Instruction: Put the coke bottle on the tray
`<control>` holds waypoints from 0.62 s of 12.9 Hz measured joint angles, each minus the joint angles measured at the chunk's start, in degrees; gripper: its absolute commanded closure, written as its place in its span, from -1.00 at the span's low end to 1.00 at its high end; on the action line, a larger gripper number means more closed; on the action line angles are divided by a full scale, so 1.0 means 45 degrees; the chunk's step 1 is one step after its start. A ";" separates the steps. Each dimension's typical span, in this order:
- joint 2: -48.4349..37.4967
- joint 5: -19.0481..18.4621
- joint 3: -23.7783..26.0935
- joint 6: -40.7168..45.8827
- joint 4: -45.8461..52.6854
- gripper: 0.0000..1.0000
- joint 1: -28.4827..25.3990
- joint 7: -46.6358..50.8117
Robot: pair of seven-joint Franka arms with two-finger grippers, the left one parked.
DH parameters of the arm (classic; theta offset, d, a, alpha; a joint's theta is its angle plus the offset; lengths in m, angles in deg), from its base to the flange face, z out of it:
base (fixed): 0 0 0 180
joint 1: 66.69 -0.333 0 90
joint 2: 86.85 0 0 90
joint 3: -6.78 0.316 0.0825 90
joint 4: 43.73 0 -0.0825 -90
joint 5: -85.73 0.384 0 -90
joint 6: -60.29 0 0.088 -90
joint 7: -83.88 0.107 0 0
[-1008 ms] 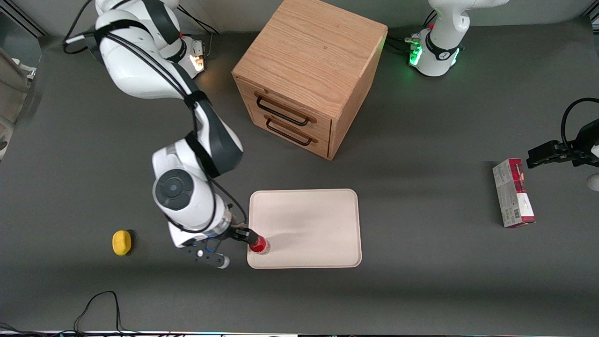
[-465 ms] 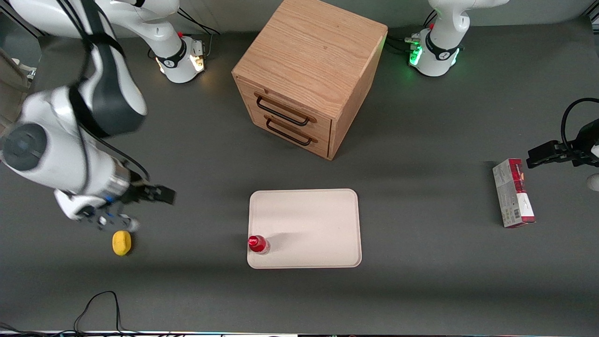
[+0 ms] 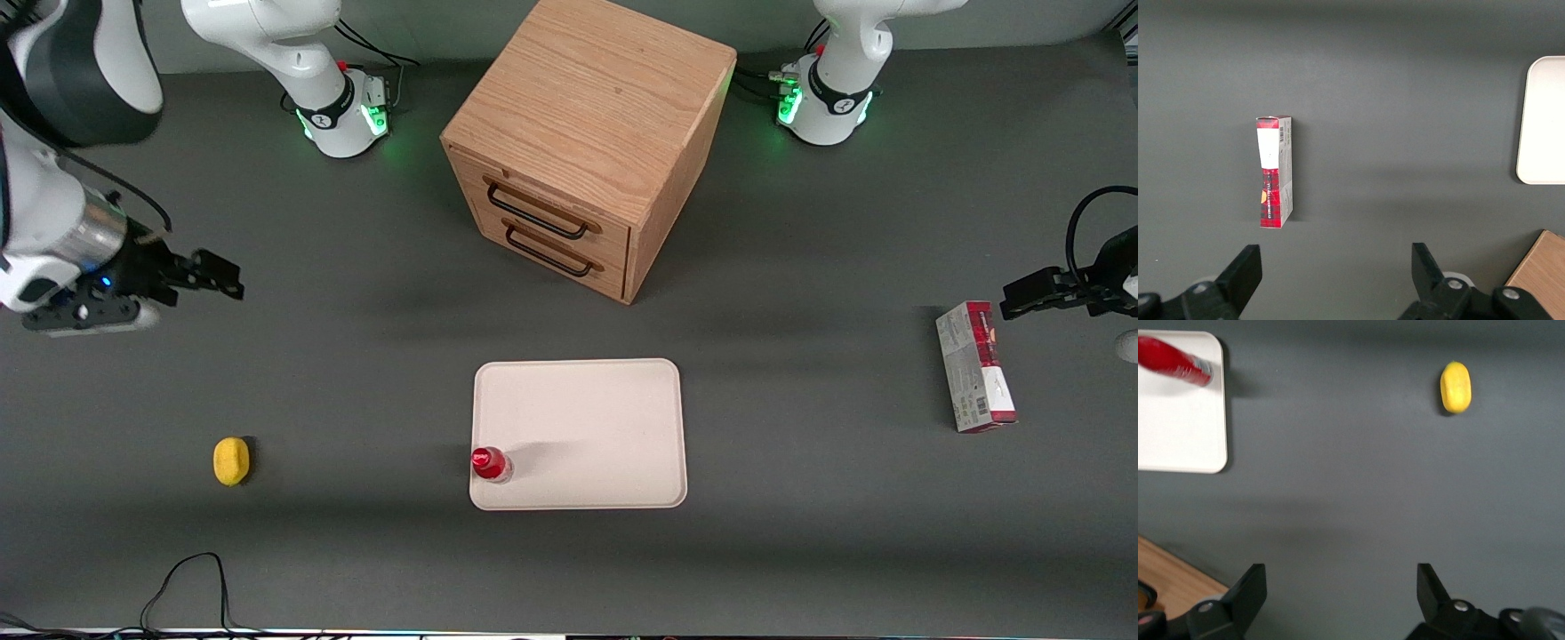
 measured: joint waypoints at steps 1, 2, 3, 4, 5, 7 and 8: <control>-0.0277 0.0000 -0.0045 0.0166 -0.0083 -1.00 0.0000 -0.0079; -0.0433 0.0000 -0.0048 0.0265 -0.0095 -1.00 -0.0007 -0.0099; -0.0523 0.0001 -0.0048 0.0363 -0.0094 -1.00 -0.0042 -0.0107; -0.0571 0.0002 -0.0048 0.0415 -0.0092 -1.00 -0.0117 -0.0114; -0.0576 0.0003 -0.0049 0.0415 -0.0082 -1.00 -0.0231 -0.0116; -0.0575 0.0003 -0.0056 0.0424 -0.0080 -1.00 -0.0377 -0.0116; -0.0574 0.0002 -0.0063 0.0466 -0.0069 -1.00 -0.0367 -0.0116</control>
